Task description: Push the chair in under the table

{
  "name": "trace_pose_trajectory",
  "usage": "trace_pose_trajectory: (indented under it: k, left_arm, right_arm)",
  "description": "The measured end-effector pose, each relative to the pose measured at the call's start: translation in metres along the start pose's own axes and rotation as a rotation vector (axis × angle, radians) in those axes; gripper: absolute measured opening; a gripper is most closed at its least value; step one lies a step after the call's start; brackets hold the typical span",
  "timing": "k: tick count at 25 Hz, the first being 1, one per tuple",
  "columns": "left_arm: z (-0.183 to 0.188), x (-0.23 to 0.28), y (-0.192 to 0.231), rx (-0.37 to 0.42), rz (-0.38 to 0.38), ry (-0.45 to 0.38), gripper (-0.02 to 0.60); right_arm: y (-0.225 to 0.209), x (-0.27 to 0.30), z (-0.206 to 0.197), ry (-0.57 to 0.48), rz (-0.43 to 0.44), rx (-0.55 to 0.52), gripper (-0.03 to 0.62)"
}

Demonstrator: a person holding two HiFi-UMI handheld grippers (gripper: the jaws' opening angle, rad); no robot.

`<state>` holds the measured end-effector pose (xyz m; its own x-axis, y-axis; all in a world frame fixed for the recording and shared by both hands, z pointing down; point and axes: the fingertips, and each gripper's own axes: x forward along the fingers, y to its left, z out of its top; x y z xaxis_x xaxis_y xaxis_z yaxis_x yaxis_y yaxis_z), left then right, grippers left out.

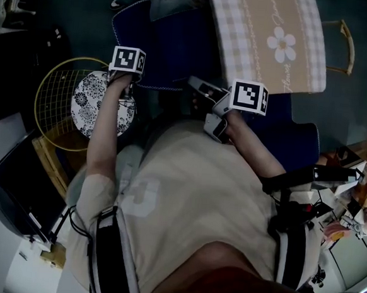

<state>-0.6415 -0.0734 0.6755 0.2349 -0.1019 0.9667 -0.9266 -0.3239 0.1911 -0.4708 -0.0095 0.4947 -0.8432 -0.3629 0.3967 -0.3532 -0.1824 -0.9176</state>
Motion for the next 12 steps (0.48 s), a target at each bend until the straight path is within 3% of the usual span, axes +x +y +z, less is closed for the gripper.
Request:
trace_pose_trajectory:
  k: [3, 7, 12]
  left_arm:
    - [0.004, 0.005, 0.0, 0.008, 0.006, 0.007, 0.126]
    - [-0.003, 0.001, 0.002, -0.005, 0.004, -0.005, 0.132]
    - [-0.012, -0.006, 0.006, -0.044, 0.014, -0.001, 0.149]
  right_arm:
    - [0.001, 0.002, 0.0, -0.012, 0.036, 0.021, 0.011]
    - [0.002, -0.005, -0.012, -0.045, 0.006, 0.004, 0.011]
    - [0.016, -0.009, -0.031, -0.092, 0.032, -0.014, 0.011]
